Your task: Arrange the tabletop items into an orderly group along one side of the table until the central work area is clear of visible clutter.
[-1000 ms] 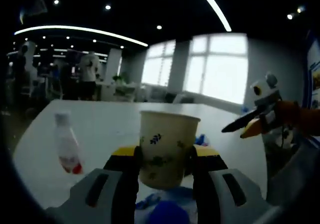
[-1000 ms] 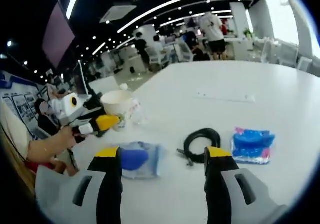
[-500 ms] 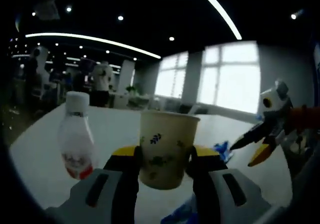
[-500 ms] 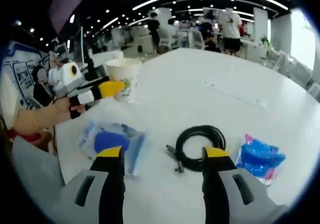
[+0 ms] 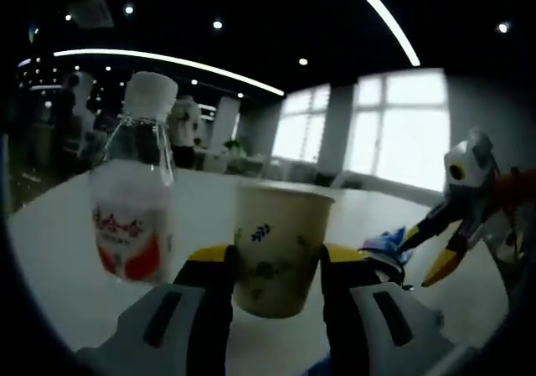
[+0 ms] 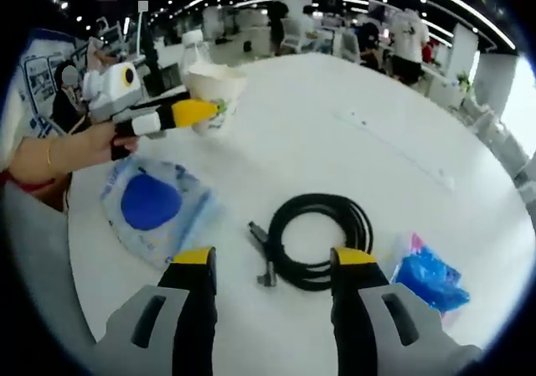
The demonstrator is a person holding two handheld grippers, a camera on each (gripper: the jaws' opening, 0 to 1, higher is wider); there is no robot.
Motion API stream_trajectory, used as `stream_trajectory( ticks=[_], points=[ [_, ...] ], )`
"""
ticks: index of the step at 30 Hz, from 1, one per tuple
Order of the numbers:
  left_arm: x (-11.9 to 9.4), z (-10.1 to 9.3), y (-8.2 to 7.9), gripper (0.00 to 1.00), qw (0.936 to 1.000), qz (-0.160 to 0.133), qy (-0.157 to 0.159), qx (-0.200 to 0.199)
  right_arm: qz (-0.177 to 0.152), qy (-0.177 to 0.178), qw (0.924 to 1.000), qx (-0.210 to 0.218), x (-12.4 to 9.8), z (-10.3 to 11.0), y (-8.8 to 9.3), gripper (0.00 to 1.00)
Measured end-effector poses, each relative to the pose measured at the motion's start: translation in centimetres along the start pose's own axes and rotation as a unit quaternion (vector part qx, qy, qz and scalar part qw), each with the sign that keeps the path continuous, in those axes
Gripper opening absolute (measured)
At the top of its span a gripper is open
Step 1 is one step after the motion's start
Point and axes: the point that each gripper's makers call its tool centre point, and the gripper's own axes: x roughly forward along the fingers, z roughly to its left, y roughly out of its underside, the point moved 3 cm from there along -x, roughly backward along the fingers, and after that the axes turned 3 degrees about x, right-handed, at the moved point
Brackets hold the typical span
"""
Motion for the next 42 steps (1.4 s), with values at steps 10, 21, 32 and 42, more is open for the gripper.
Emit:
stream_trajectory(
  ticks=[10,21,32,42],
  points=[
    [0.3,0.9,1.4,0.39,0.9996,0.012,-0.02,0.017,0.021,-0.002,0.9997,-0.016,0.9,0.0,-0.1,0.48],
    [-0.3,1.2,3.5,0.39,0.9971,0.067,-0.033,0.015,0.034,-0.001,0.9989,-0.032,1.5,0.0,-0.2,0.44],
    [-0.1,1.3,4.2,0.38,0.9943,0.095,-0.036,0.032,0.049,-0.004,0.9981,-0.038,2.1,-0.2,0.0,0.37],
    [-0.1,1.5,4.2,0.48,0.9928,0.107,-0.051,0.014,0.068,-0.016,0.9969,-0.036,2.7,-0.3,0.4,0.33]
  ],
)
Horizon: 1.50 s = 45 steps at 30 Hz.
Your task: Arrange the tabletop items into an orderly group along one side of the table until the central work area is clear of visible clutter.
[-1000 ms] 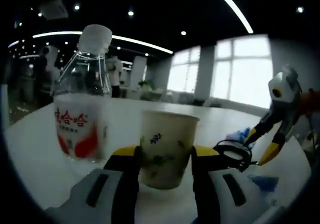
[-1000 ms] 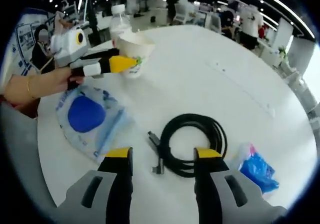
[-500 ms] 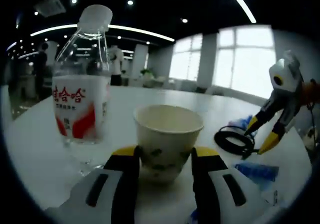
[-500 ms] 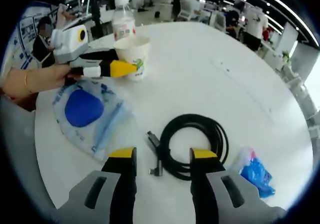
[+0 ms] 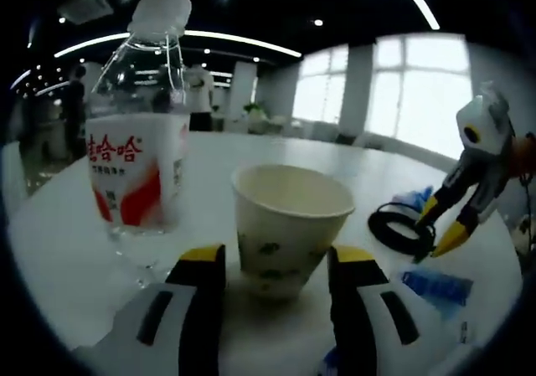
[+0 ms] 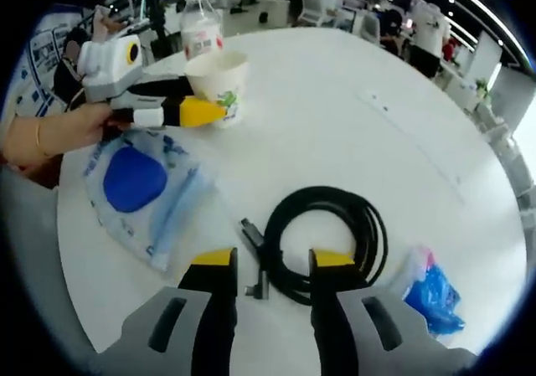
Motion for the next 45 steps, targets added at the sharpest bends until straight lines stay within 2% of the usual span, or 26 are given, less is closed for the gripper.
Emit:
stream_trajectory(
  ticks=[7,15,22,31,35,40,45],
  points=[
    [-0.4,-0.5,0.0,0.57,0.9999,0.013,0.01,0.002,0.02,-0.005,0.9998,-0.004,0.2,0.3,0.1,0.32],
    [-1.4,-1.3,-0.7,0.71,0.9993,0.027,0.028,0.001,0.023,-0.007,0.9997,-0.002,0.0,0.2,-0.1,0.34],
    [-3.2,-2.4,-1.8,0.86,0.998,0.03,0.055,0.006,0.026,-0.007,0.9996,-0.005,0.0,0.2,-0.1,0.34],
    [-5.4,-4.6,-3.1,0.97,0.9951,0.032,0.088,0.031,0.03,-0.009,0.9995,-0.005,0.1,0.2,0.0,0.34],
    [-6.4,-5.9,-3.6,0.99,0.9928,0.025,0.11,0.04,0.033,-0.012,0.9993,-0.006,0.2,0.3,0.1,0.33],
    [-7.3,-7.1,-3.4,0.99,0.9887,0.038,0.132,0.059,0.041,-0.002,0.9991,-0.011,0.4,0.2,0.2,0.29],
    [-8.1,-8.2,-3.3,0.99,0.9851,0.045,0.154,0.062,0.04,-0.011,0.9992,-0.001,0.8,0.2,0.1,0.28]
  ],
)
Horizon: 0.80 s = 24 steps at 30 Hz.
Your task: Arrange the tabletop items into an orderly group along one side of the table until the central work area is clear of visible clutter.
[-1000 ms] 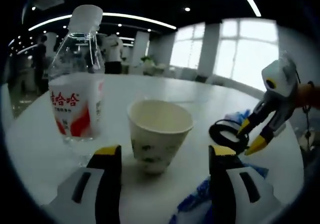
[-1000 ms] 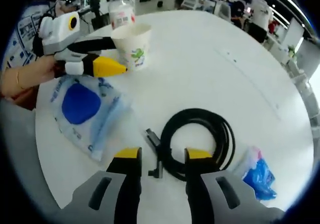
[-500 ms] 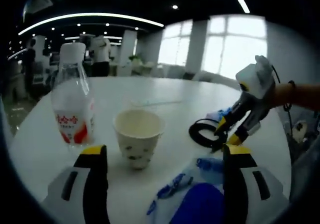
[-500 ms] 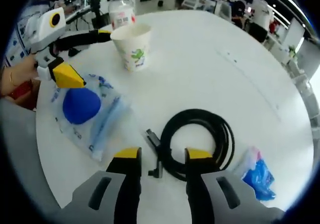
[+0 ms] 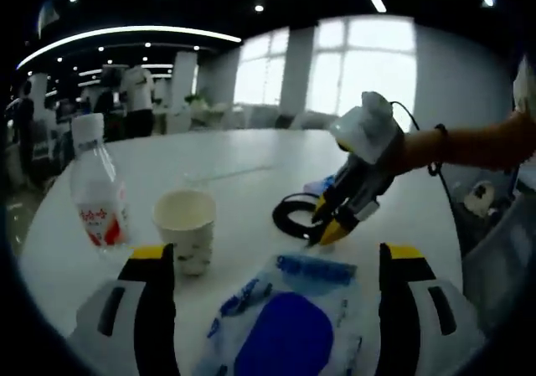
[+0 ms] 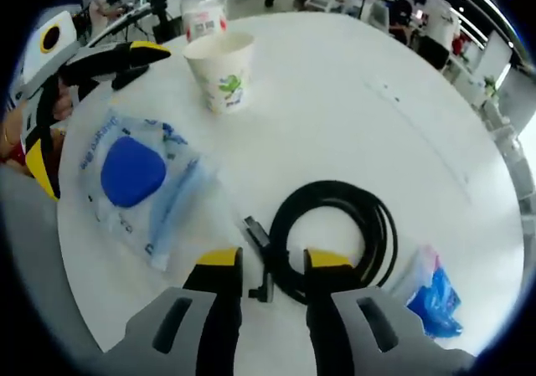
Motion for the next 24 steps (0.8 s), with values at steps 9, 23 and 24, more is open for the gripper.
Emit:
stream_trajectory(
  ticks=[9,23,24],
  points=[
    [-1.0,-1.4,-0.3,0.99,0.9997,0.008,0.024,0.002,0.013,-0.003,0.9999,0.001,0.5,-0.2,0.1,0.24],
    [-1.6,-1.6,0.2,0.98,0.9996,0.017,0.024,0.0,0.016,-0.013,0.9998,-0.007,0.8,0.0,0.1,0.15],
    [-1.7,-1.6,0.2,0.98,0.9996,0.017,0.024,-0.001,0.016,-0.015,0.9997,-0.01,0.8,0.0,0.1,0.14]
  ],
)
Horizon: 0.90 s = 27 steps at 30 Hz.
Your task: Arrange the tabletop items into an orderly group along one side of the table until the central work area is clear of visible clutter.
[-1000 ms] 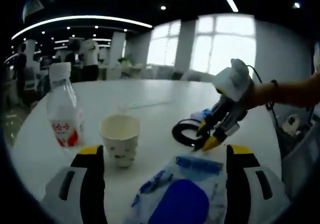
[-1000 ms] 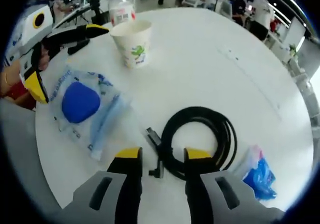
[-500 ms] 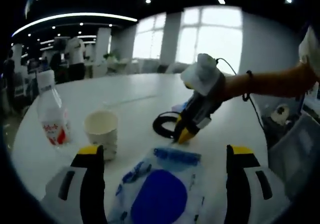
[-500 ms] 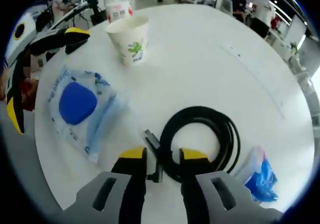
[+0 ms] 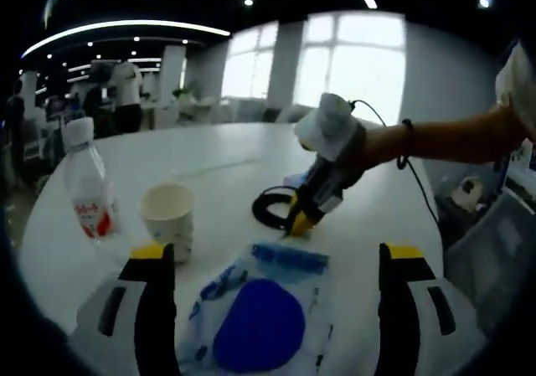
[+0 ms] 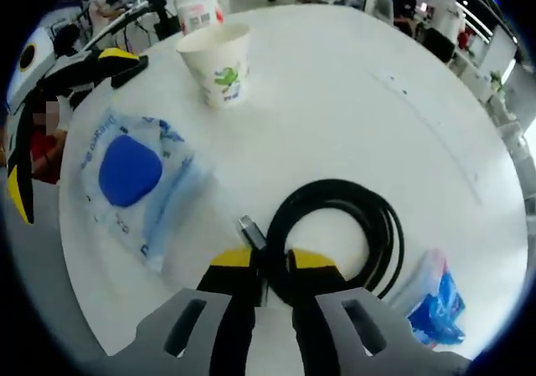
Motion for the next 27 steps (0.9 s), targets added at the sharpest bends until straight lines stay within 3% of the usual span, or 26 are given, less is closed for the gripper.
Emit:
stream_trajectory(
  ticks=[5,10,16,22,27],
  points=[
    [-0.3,0.1,-0.1,0.98,1.0,-0.002,-0.005,-0.006,0.0,0.003,1.0,-0.006,0.0,0.2,-0.2,0.12],
    [-0.5,0.2,-0.5,0.97,0.9999,-0.006,-0.008,-0.009,-0.016,0.005,0.9996,0.023,-0.9,0.2,-0.8,0.1],
    [-0.9,0.2,-1.0,0.97,0.9999,-0.008,-0.012,-0.004,-0.031,0.02,0.9993,0.006,-2.6,0.3,-1.2,0.1],
    [-1.3,-0.3,-1.9,0.99,0.9997,-0.025,-0.007,-0.002,-0.049,0.019,0.9986,0.002,-4.5,1.2,-1.7,0.1],
    [-1.6,-0.9,-2.5,0.99,0.9997,-0.022,-0.003,0.012,-0.068,0.013,0.9976,0.001,-5.9,1.9,-2.1,0.09]
  ],
)
